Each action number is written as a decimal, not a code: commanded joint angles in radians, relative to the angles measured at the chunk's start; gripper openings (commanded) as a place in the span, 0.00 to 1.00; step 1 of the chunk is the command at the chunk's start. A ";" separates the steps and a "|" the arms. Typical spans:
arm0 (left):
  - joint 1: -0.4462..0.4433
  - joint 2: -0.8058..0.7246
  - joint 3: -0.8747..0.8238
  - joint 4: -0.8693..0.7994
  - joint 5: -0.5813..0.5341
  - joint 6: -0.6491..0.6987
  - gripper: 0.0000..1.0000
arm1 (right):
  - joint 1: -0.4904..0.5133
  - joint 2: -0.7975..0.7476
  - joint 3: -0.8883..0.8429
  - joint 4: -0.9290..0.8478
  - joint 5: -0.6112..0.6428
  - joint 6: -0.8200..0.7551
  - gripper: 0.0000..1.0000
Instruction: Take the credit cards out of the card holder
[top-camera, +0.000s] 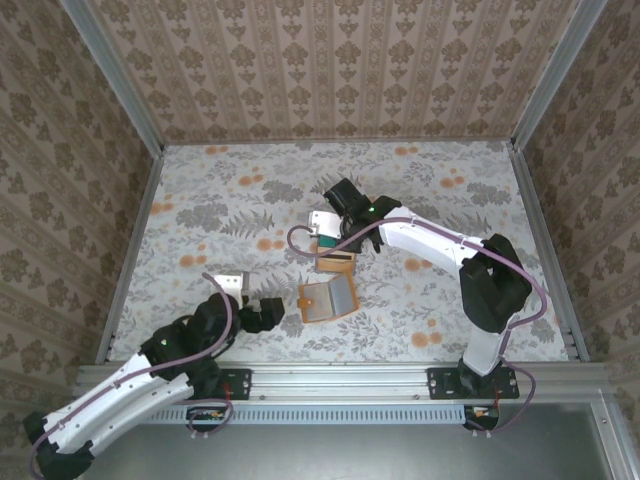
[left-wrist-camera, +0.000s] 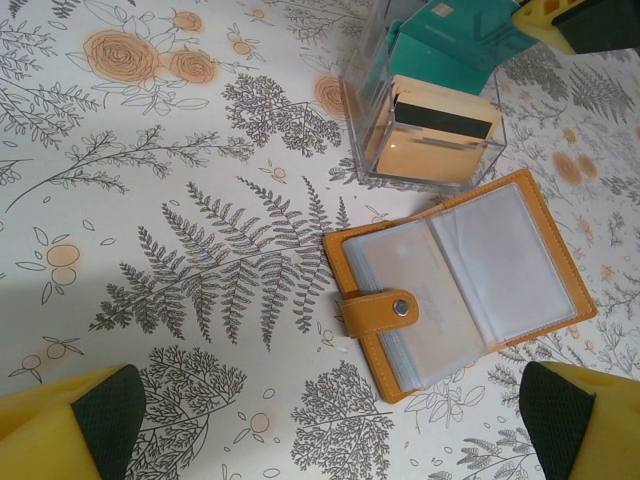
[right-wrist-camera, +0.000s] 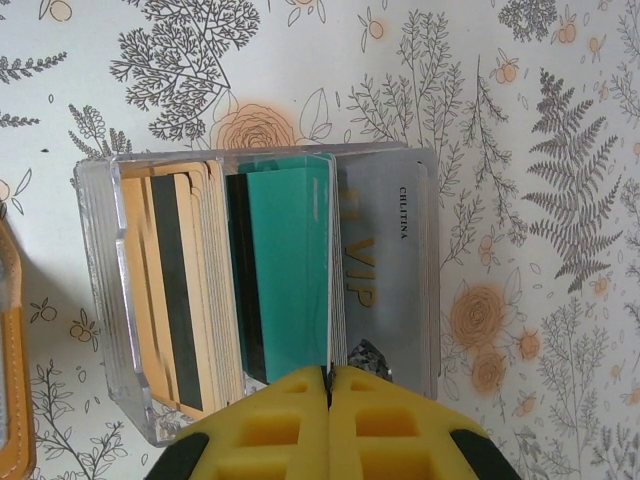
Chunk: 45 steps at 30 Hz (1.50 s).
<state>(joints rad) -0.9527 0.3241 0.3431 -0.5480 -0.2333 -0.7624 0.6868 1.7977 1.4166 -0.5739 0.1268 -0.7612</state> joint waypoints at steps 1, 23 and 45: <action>0.010 -0.013 -0.013 -0.023 -0.011 0.010 1.00 | -0.005 0.020 -0.008 -0.020 -0.007 -0.009 0.00; 0.018 -0.039 -0.016 -0.046 -0.009 0.003 1.00 | -0.018 0.066 0.033 -0.008 0.035 0.031 0.37; 0.018 0.199 -0.078 0.271 0.109 -0.108 0.98 | -0.015 -0.400 -0.405 0.261 -0.186 0.964 0.47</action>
<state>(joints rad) -0.9409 0.4816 0.2768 -0.3836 -0.1585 -0.8276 0.6701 1.4128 1.0874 -0.3435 -0.0006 -0.0010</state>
